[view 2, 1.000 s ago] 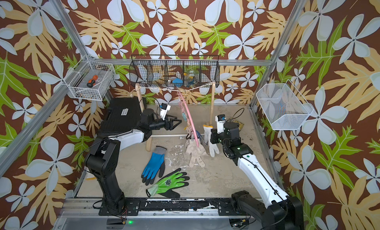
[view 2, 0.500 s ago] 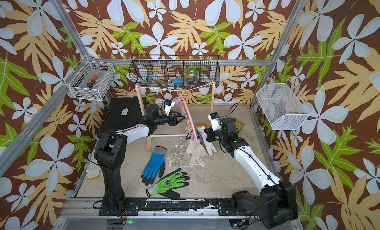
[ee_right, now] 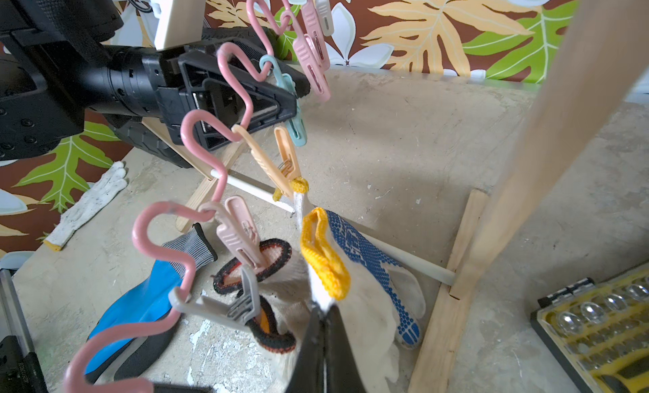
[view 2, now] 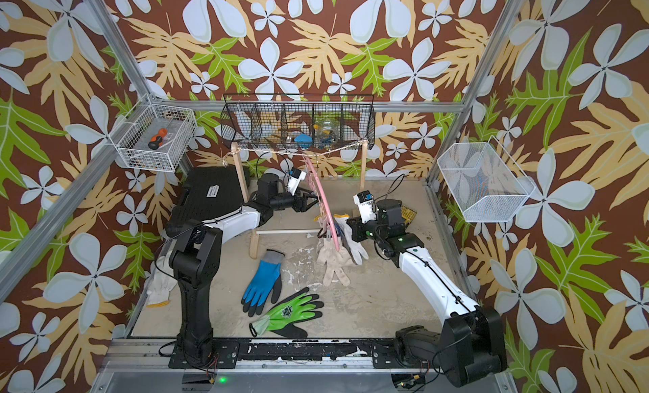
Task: Clip the gloves onto a hanger to dry
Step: Open the clamp at the hanger.
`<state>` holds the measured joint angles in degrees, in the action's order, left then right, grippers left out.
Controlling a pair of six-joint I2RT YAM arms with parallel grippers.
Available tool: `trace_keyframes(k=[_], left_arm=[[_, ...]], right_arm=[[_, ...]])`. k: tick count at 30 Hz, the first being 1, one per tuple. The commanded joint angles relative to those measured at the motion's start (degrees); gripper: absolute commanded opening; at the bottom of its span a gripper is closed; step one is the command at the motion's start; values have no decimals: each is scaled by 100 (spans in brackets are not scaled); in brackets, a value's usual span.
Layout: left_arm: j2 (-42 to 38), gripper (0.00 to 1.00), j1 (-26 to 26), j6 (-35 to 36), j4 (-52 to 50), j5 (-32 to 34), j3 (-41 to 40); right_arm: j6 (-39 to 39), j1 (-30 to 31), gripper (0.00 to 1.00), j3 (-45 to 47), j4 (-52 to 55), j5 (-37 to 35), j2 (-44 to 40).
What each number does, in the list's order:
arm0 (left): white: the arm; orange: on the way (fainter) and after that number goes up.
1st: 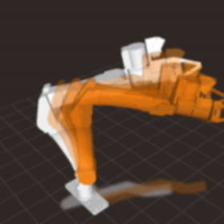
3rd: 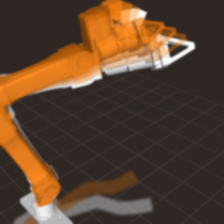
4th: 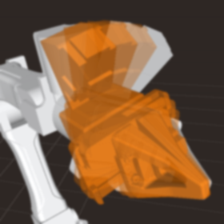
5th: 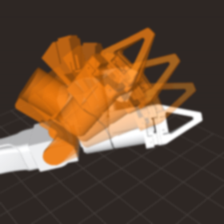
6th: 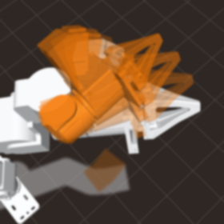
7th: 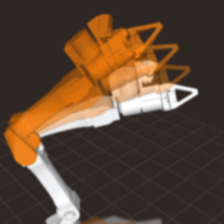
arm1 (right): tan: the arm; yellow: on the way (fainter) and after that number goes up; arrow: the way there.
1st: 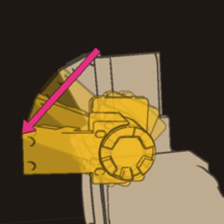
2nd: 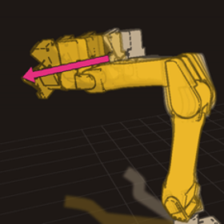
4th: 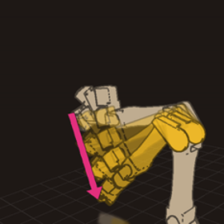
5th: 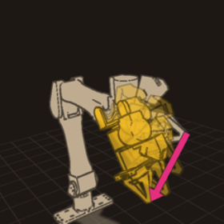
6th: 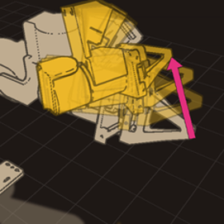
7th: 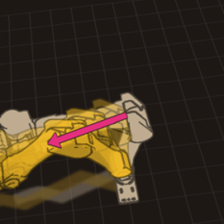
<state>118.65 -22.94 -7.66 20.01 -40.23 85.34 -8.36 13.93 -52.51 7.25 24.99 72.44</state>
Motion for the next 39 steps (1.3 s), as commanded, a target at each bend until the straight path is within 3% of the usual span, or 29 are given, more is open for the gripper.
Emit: trace_keyframes(k=[1,34,39], left_arm=[[-95,65,-31,304,-241,239,-16],[-101,43,-74,267,-252,59,79],[-57,46,-80,256,-269,24,79]], right_arm=[[36,4,0,-2,-122,-40,6],[-8,4,0,96,-261,42,-12],[-8,4,0,87,-268,75,-14]])
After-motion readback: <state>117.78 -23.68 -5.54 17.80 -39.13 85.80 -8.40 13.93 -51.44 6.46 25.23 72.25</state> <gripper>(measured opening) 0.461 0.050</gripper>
